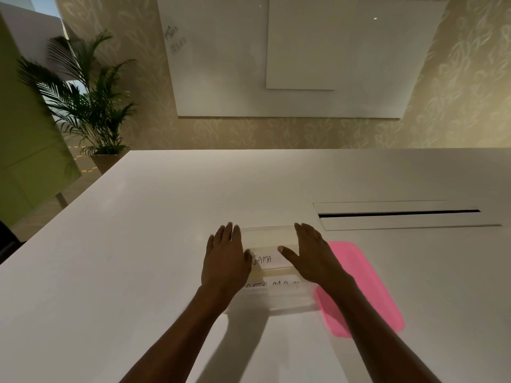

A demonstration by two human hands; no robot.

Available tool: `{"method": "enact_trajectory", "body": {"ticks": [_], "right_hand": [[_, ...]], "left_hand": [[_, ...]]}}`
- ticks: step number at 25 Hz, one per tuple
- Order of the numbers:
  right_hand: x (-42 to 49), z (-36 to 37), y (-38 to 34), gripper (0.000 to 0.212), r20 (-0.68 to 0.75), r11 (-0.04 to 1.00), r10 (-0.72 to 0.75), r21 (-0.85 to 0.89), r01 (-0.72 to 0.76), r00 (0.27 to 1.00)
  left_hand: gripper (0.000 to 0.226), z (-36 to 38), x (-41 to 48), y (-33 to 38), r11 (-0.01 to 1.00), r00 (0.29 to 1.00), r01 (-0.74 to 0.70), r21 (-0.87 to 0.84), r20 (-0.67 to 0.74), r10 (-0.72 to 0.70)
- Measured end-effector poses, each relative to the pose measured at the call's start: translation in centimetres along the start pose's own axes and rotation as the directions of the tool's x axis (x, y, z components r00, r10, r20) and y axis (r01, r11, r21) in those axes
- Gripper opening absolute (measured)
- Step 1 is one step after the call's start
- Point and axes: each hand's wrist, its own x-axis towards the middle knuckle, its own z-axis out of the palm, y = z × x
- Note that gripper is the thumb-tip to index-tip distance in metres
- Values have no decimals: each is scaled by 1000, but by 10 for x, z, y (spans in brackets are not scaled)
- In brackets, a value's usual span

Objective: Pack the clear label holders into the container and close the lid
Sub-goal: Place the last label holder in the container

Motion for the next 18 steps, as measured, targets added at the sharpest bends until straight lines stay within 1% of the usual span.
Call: {"method": "enact_trajectory", "body": {"ticks": [2, 4, 9, 14, 18], "right_hand": [[-3, 8, -1, 82, 6, 997, 24, 76, -24, 1000], [-3, 13, -4, 82, -34, 994, 31, 104, -27, 999], [-2, 30, -31, 87, -64, 997, 28, 73, -23, 998], [-7, 53, -81, 95, -80, 996, 34, 90, -27, 996], [-11, 70, -117, 98, -73, 994, 49, 101, -42, 996]], "left_hand": [[70, 3, -2, -1, 999, 998, 28, 37, 49, -30], [71, 4, -4, -3, 999, 998, 27, 40, 50, -29], [70, -3, -6, -37, 1000, 1000, 20, -6, 20, -20], [69, -17, -13, -92, 999, 1000, 5, -32, 0, -5], [69, -27, -23, -128, 999, 1000, 18, -42, -8, -18]]}}
